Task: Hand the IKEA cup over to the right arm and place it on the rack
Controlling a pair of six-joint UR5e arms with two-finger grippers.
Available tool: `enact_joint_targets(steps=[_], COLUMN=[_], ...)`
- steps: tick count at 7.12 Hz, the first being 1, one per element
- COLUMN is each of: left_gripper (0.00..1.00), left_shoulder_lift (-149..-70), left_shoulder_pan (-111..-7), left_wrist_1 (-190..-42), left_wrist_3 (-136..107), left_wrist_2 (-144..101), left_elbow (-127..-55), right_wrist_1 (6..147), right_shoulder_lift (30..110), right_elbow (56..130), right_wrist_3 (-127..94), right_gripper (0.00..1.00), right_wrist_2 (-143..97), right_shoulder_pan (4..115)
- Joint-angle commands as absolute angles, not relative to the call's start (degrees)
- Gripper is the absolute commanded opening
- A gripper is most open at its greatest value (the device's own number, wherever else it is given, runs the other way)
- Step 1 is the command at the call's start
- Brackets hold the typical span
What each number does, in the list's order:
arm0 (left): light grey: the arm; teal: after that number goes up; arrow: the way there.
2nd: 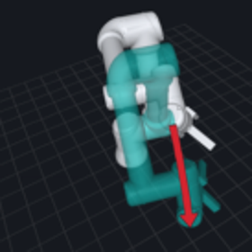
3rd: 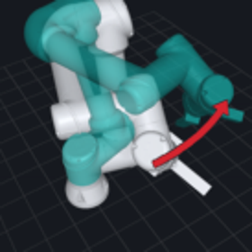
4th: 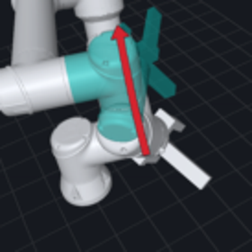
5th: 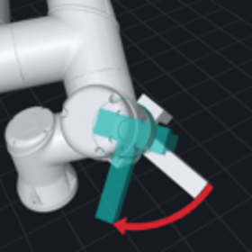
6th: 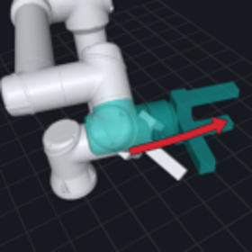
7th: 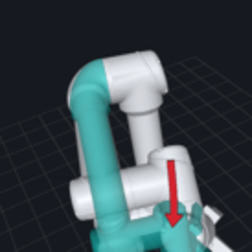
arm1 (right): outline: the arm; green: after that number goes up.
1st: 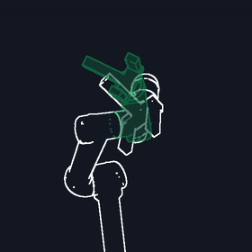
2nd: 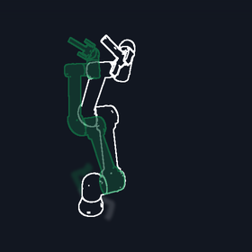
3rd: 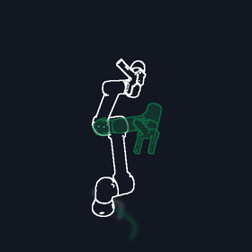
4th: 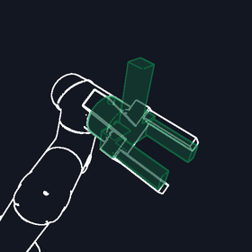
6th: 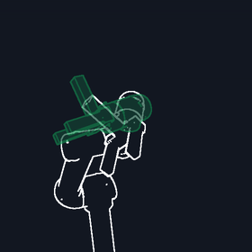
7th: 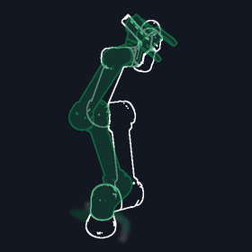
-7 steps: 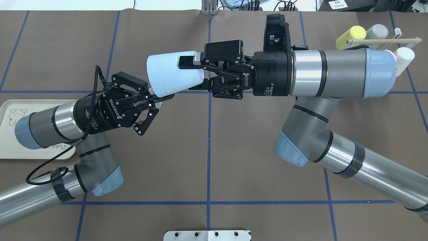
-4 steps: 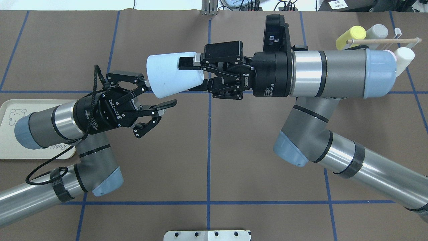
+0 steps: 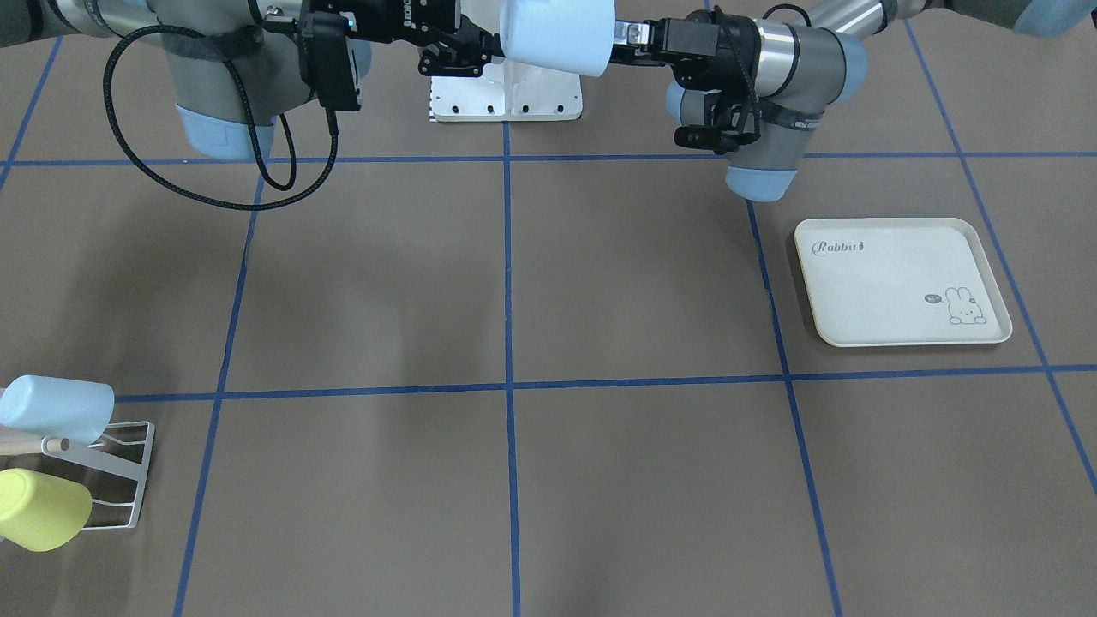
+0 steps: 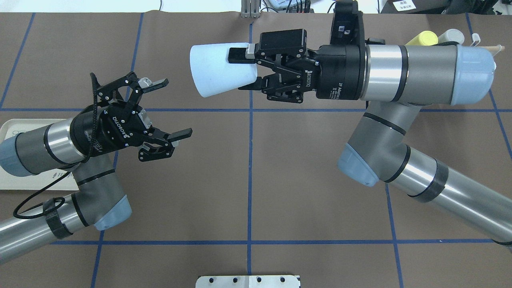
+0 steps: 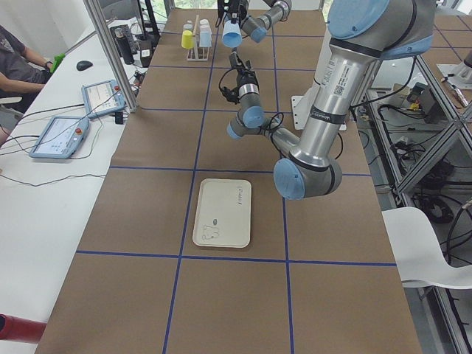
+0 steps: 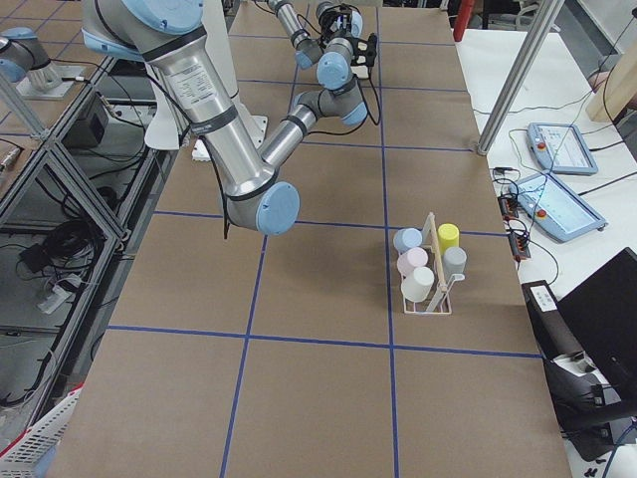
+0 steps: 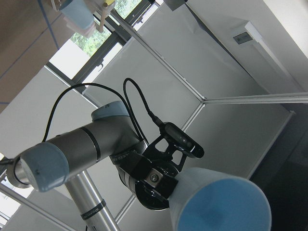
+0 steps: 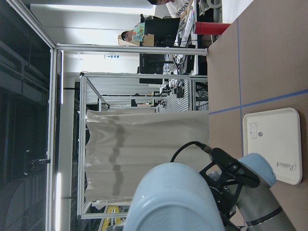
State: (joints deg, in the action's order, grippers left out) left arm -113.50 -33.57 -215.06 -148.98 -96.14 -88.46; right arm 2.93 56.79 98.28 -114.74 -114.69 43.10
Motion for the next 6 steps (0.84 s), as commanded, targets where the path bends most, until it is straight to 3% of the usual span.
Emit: enact_joint_targets(steps=[1,3,6], left_gripper=[1.00,1.00,1.00], left_shoulder_lift=[-111.97,-112.23,-112.24], left_shoulder_pan=[-35.93,-41.03,-50.22], left_wrist_1=[-212.10,-209.19,-187.30], left_wrist_3=[-140.04,-130.07,-107.93], left_wrist_2=[-96.41,-101.47,-113.46], left_elbow=[-86.15,-78.43,-77.17], right_wrist_1=[9.79,21.73,41.85], right_shoulder_lift=[61.07,64.33,66.78], right_elbow=[97.91,94.50,92.56], right_wrist_3=[-108.07,-84.04,-61.13], right_gripper=[0.21,0.23,0.24], right_wrist_2=[-116.09,-123.19,-125.24], right_shoulder_pan=[51.46,59.29,69.84])
